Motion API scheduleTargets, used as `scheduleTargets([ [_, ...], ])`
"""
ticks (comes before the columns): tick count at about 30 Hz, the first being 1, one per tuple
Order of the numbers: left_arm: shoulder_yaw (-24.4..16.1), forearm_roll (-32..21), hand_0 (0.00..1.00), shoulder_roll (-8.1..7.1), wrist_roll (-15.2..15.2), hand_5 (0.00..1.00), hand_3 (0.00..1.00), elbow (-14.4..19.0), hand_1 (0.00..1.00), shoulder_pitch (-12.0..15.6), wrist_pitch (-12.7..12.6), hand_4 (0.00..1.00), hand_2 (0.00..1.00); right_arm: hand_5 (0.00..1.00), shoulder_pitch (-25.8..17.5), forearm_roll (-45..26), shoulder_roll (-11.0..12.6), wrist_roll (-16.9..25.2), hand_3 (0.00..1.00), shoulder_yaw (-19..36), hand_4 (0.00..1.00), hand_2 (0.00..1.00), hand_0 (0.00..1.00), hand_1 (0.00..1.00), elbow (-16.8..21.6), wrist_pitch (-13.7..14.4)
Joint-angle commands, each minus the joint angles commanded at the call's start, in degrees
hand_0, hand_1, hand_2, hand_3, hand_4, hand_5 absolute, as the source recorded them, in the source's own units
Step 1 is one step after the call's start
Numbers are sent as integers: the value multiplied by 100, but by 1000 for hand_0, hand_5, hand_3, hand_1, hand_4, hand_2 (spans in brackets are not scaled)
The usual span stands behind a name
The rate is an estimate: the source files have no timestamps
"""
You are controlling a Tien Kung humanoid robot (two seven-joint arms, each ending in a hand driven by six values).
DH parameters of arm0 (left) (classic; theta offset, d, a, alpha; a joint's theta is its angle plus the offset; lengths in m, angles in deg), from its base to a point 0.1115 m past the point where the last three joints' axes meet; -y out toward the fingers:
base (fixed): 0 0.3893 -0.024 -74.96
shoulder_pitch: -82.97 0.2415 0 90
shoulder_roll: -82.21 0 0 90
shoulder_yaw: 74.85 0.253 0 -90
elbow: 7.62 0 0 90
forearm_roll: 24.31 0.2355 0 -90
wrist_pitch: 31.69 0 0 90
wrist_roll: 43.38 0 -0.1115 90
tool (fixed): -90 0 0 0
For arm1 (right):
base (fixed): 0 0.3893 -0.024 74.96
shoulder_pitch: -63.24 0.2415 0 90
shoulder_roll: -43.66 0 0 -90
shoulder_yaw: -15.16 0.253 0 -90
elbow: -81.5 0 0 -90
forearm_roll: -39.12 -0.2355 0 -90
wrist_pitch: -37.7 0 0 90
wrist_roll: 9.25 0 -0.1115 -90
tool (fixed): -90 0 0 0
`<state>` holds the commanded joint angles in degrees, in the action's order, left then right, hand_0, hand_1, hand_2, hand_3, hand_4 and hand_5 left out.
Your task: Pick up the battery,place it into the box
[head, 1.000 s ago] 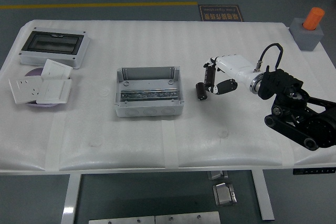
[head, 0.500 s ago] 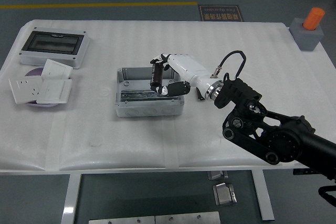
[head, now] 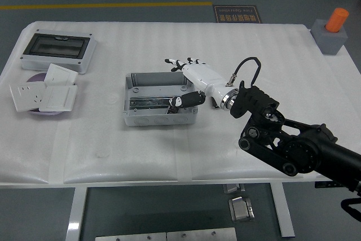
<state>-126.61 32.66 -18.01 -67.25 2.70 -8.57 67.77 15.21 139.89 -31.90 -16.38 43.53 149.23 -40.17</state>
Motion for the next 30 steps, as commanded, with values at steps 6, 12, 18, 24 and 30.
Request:
scheduleTargets([
  [6,21,-17,600,9,16,242,550,0,643,-18,-3,621,490,573,220,-118,231,14,998,-198,998,923,998,916,-230,-6],
  [12,-11,21,600,-12,20,238,549,0,643,-32,-10,624,487,586,678,-430,612,74,998,-829,998,904,998,908,-723,-74],
  [18,29,-11,600,-16,34,234,551,0,643,-55,-10,622,487,585,985,-754,722,174,997,-1556,998,878,998,879,-1211,-121],
  [24,78,-53,600,-17,51,222,553,0,643,-66,-12,618,486,575,1085,-917,697,222,949,-2143,998,846,995,849,-1444,-148],
  [30,75,-38,600,-24,64,219,552,0,643,-75,-18,617,488,563,1112,-1053,646,263,926,-2300,998,837,979,836,-1611,-126],
])
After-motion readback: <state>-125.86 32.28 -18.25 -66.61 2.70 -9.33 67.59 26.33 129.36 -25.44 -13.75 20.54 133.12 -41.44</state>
